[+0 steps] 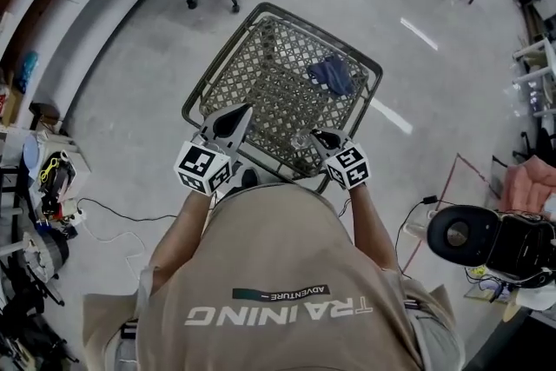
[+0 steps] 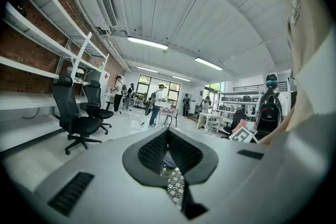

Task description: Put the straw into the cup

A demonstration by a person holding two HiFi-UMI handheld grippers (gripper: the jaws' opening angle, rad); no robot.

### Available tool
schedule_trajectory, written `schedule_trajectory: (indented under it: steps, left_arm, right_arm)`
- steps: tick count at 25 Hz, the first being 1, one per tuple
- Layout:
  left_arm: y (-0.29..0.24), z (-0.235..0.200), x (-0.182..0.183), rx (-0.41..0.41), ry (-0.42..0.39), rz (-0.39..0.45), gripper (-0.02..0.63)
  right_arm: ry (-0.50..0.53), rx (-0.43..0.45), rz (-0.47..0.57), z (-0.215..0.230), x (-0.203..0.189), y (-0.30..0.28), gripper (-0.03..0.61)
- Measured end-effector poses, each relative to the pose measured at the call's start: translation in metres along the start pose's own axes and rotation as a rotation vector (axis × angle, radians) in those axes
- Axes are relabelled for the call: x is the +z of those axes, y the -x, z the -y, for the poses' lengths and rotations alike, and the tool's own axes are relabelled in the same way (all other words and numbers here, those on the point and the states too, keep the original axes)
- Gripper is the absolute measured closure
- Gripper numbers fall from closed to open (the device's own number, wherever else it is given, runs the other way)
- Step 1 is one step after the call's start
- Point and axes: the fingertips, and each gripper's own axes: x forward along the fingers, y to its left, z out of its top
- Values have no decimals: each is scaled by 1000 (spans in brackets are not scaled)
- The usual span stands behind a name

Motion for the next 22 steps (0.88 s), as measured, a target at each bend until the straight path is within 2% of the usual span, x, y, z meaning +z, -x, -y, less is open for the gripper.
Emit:
schedule_trajectory:
  steps: [4, 5, 6, 7, 12, 17, 19, 22]
  left_arm:
    - [5, -3, 2, 2, -7, -2, 597]
    - [6, -3, 1, 0, -8, -4, 597]
    - [7, -4, 1, -1, -9, -5, 597]
    - [8, -5, 1, -1, -9, -4, 597]
    - [10, -9, 1, 3, 2, 5, 597]
    - [6, -2, 1, -23, 5, 3, 597]
    - [4, -1, 4, -33, 1, 3, 597]
    - [3, 1, 10, -51, -19, 6, 597]
  right_arm:
    - [-13, -5, -7, -1, -5, -8, 536]
    - [-22, -5, -5, -3, -6, -8, 490]
    - [-28, -6, -1, -3, -6, -8, 410]
    - [-29, -8, 5, -4, -5, -8, 402]
    - [-15, -35, 54, -1, 11, 8, 402]
    - [-32, -70, 151, 6, 39, 38, 409]
    - [-37, -80, 197, 6, 54, 49, 463]
    - [-30, -96, 271, 3, 77, 68, 506]
